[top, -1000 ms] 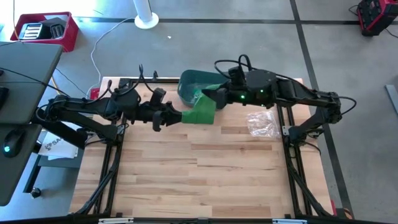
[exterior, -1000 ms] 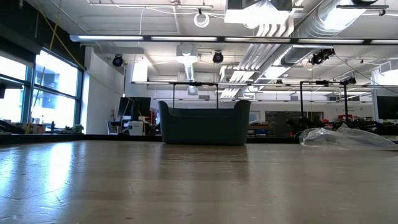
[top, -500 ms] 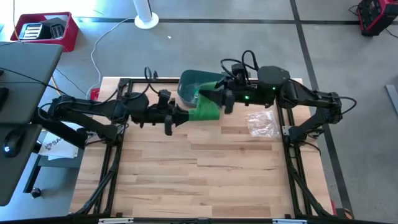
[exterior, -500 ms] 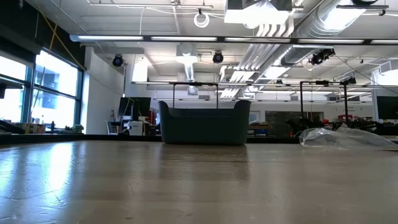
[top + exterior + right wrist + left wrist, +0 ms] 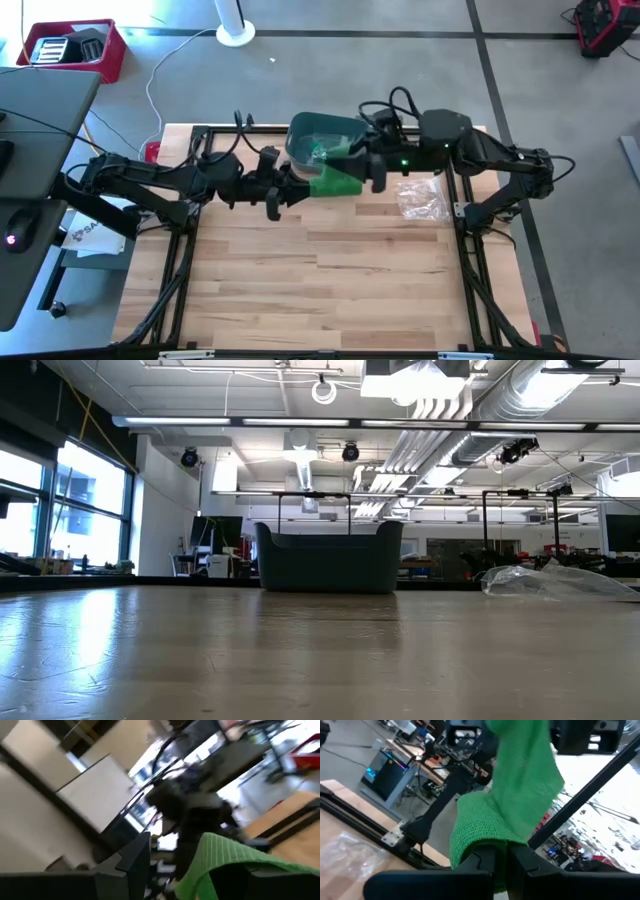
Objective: Roll bandage
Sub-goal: Roll the green bandage
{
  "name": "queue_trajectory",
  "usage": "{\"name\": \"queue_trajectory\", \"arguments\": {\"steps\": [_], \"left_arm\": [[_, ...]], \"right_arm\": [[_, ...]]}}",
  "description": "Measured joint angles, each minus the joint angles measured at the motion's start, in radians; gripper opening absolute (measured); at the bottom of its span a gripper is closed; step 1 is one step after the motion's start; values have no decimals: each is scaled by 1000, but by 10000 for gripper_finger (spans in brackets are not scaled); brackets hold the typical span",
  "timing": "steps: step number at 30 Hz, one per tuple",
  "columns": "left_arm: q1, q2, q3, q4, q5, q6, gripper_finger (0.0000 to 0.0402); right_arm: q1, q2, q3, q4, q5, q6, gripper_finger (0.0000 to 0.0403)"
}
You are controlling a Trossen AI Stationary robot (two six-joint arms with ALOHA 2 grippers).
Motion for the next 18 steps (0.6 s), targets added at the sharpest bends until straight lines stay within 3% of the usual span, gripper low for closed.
{"name": "queue_trajectory", "arguments": {"steps": [5,8,13,16,18], "left_arm": [[11,0,0,-1,-7,11,8],[10,0,0,0,11,16,8],[10,4,0,0,14,-21,8],[10,0,0,5,13,-27,8],[10,-1,0,10,5,-29,8]], "right_arm": [[0,5,0,-4,-183,-11,171],[0,8,0,2,-225,-12,171],[1,5,0,-22,-445,48,171],[11,4,0,-58,-437,91,171],[16,18,0,-11,-374,75,171]]}}
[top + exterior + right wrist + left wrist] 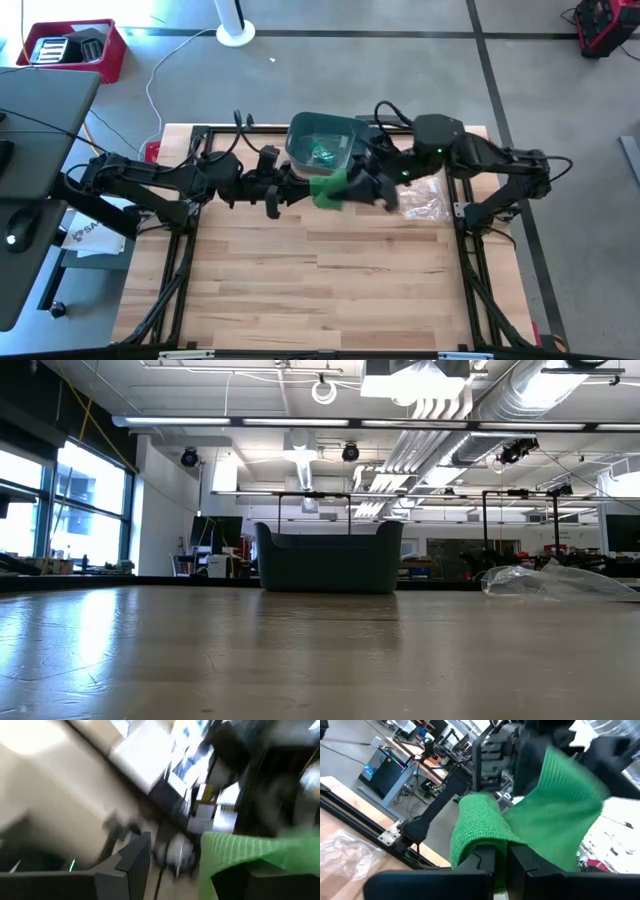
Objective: Roll bandage
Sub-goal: Roll the green bandage
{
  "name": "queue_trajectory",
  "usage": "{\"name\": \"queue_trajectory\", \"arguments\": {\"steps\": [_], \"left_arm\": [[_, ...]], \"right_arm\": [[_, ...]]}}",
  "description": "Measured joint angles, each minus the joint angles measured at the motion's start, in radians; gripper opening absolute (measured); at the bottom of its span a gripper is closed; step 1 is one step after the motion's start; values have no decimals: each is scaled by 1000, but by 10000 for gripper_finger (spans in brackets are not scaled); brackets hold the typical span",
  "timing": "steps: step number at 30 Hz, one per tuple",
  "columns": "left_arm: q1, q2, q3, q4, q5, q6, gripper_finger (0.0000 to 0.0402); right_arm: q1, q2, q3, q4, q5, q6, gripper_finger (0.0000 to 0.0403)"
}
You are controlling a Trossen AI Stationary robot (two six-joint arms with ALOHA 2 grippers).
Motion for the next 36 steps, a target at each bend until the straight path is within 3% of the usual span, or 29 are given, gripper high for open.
{"name": "queue_trajectory", "arguments": {"steps": [2,4,11,16,19,22,25,30,33,36], "left_arm": [[0,0,0,-2,-32,-14,8],[1,0,0,-4,-73,-31,8],[15,-30,-1,0,-151,-25,8],[25,-53,-1,-4,-216,12,8],[38,-68,0,3,-224,22,8],[48,-69,0,9,-226,22,8],[47,-75,-1,31,-224,58,8],[47,-93,0,38,-289,190,8],[48,-101,0,47,-304,262,8],[47,-106,0,64,-304,289,8]], "right_arm": [[-1,18,0,84,100,49,171],[-3,29,0,112,104,117,171],[27,18,1,-132,179,177,171],[46,27,0,-143,217,169,165],[52,27,0,-145,293,129,132],[52,28,0,-146,329,85,72],[51,28,0,-146,287,68,13],[56,28,0,-150,89,93,25],[70,31,0,-138,113,42,21],[75,31,0,-96,204,-28,4]]}}
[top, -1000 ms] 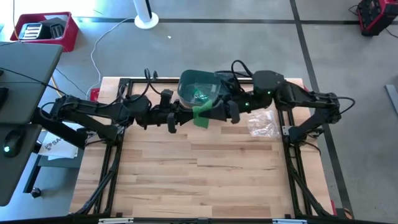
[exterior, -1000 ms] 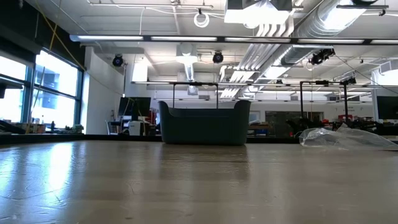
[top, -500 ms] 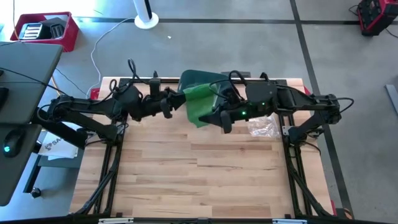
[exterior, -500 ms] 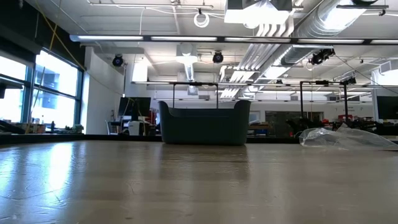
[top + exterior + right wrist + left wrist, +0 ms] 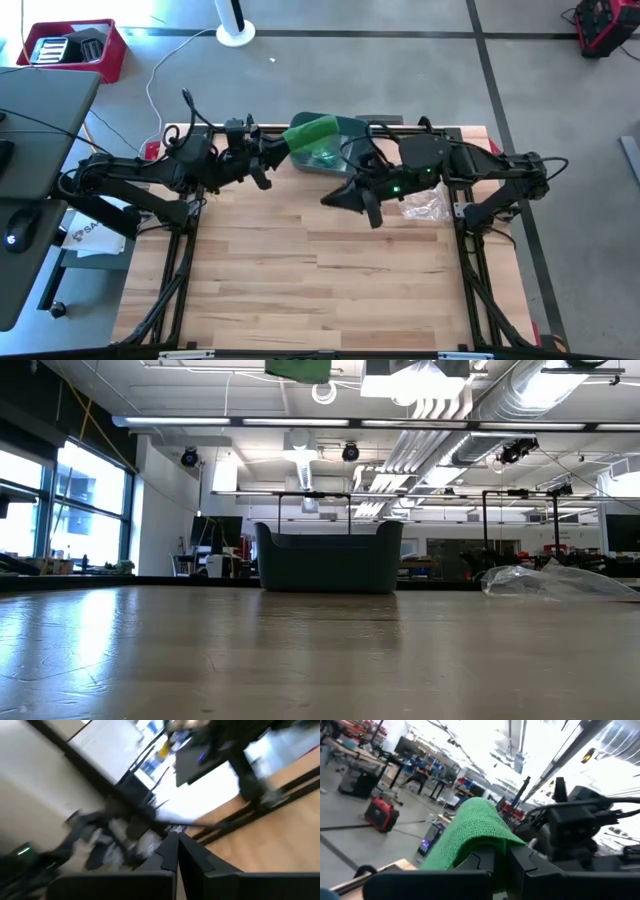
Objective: Roll bandage
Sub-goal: Roll the green bandage
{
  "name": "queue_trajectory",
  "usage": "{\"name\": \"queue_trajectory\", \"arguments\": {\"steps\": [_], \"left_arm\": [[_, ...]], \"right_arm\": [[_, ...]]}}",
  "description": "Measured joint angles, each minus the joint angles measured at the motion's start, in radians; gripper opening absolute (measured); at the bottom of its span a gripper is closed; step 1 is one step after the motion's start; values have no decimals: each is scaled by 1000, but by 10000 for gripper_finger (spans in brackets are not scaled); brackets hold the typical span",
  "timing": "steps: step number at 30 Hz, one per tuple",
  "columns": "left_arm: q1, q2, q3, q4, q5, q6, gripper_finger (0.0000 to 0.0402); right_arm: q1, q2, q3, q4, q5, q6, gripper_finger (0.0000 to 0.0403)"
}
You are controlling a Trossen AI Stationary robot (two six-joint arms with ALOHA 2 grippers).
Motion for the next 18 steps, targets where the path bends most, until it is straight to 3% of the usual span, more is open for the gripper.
{"name": "queue_trajectory", "arguments": {"steps": [3,8,13,18], "left_arm": [[0,1,0,22,17,-3,8],[0,-2,0,90,135,-29,8],[0,-27,0,139,269,-97,8],[0,-53,0,136,331,-111,8]], "right_arm": [[1,-5,0,-24,118,-23,9],[-13,-28,0,-222,181,-122,41],[-32,-31,0,-309,246,-295,118],[-38,-21,0,-304,359,-399,203]]}}
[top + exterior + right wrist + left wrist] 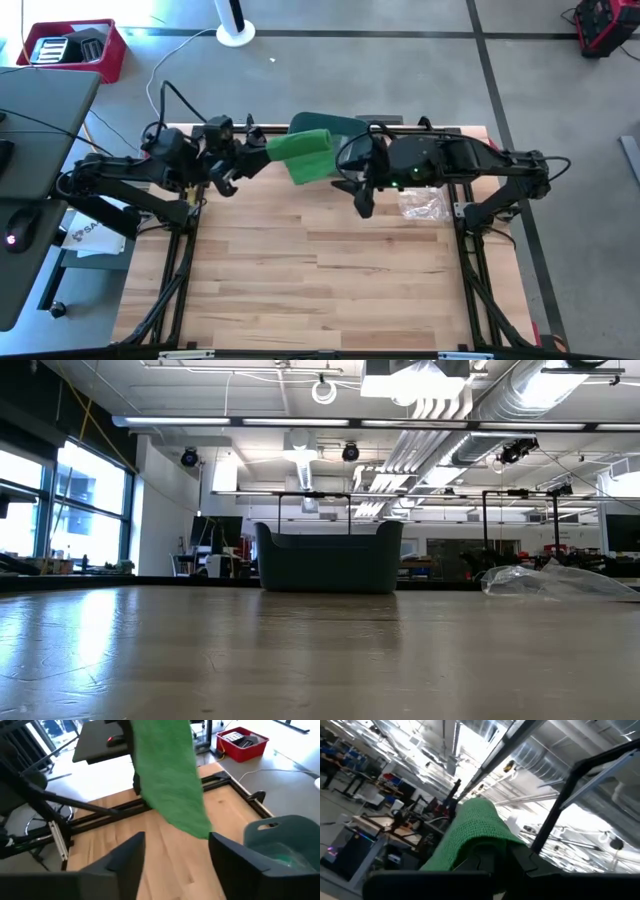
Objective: Roll bandage
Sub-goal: Roll the green bandage
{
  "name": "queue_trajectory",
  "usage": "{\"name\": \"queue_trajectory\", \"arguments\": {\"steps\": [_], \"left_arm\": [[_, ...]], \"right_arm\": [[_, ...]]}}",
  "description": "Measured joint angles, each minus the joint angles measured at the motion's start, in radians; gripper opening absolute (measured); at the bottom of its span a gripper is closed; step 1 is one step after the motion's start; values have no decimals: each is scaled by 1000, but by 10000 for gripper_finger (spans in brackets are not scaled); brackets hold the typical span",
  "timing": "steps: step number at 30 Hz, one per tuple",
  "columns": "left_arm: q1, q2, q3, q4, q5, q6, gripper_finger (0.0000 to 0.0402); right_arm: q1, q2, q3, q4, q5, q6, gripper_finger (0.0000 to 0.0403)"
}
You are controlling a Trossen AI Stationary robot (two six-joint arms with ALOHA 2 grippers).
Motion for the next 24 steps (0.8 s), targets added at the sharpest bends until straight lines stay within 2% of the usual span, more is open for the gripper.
{"name": "queue_trajectory", "arguments": {"steps": [5,7,12,16,21,22,24], "left_arm": [[0,-13,0,3,1,18,8],[3,-12,0,1,1,26,8],[22,-12,0,0,6,26,8],[53,-16,0,-2,6,24,8],[87,-48,0,-9,14,25,8],[93,-57,0,-19,14,26,8],[108,-76,2,-56,17,26,8]], "right_arm": [[-9,0,0,35,11,-22,236],[-8,13,0,101,0,-97,236],[-7,72,0,280,-106,-250,218],[-7,118,0,305,-165,-217,156],[4,118,0,317,-182,-110,27],[10,113,0,322,-182,-109,14],[24,96,0,350,-182,-111,15]]}}
